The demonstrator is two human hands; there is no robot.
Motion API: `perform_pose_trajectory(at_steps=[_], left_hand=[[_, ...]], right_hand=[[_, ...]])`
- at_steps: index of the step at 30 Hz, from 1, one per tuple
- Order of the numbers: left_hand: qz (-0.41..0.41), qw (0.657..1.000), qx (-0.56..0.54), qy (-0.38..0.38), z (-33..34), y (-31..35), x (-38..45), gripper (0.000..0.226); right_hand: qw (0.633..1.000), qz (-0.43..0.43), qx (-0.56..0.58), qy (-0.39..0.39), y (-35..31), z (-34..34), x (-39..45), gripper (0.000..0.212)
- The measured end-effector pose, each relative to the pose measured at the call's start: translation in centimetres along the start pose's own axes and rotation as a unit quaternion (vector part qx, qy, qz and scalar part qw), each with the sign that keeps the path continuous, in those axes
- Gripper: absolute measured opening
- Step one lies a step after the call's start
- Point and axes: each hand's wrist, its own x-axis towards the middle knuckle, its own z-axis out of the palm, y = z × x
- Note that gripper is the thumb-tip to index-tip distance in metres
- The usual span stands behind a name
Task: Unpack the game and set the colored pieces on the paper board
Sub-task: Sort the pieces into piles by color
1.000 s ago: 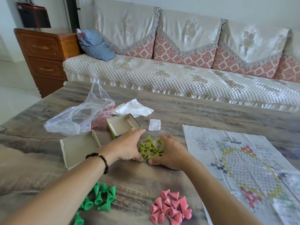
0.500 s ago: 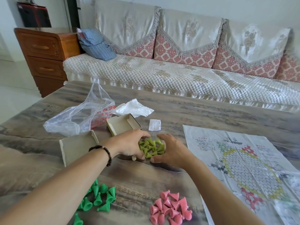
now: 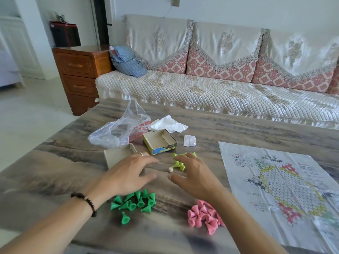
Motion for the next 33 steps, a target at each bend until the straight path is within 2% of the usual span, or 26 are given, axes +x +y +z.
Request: perform_pose_trajectory(at_steps=[2,6,10,12,15,19,21,24,27,33], left_hand=[[0.003,1.000,-0.009,0.025,-0.2,-1.0,-2.3,0.040],[-0.002,0.998,-0.048,0.029,-0.6,-2.4,-6.9,0.055],[-0.003,1.000,-0.013,-0.016,0.5,-2.9,-9.5,0.093],[-0.013,1.000,0.008,-0.024,1.7,-3.2,-9.7,0.103],[0.005,1.000,0.003,0.017,3.0,-3.9,-9.0,0.090],[0.013,0.998,-0.022,0.059,3.2,-5.1,-8.2,0.038],[0.010,0.997,-0.036,0.074,3.2,-5.4,-8.0,0.025],[0.007,0.995,-0.049,0.084,3.3,-5.7,-7.9,0.022],[0.005,0.994,-0.056,0.096,3.7,-5.9,-7.9,0.019],[0.015,0.992,-0.040,0.121,3.7,-5.6,-7.4,0.013]], right_hand=[[0.999,-0.032,0.004,-0.001,-1.7,0.9,-0.7,0.049],[0.998,-0.048,0.032,-0.019,-4.5,3.7,-2.2,0.059],[0.995,-0.047,0.058,-0.059,-5.6,5.3,-3.8,0.073],[0.994,-0.041,0.060,-0.079,-5.8,5.7,-4.2,0.081],[0.993,-0.034,0.059,-0.092,-5.9,6.5,-4.4,0.086],[0.994,-0.048,0.064,-0.079,-5.9,7.6,-3.3,0.082],[0.993,-0.062,0.052,-0.083,-5.8,8.0,-2.4,0.076],[0.993,-0.084,0.040,-0.078,-5.8,8.7,-1.5,0.056],[0.994,-0.092,0.049,-0.040,-5.5,9.4,-1.5,0.039],[0.994,-0.099,0.021,0.033,-5.2,10.2,-1.9,0.028]])
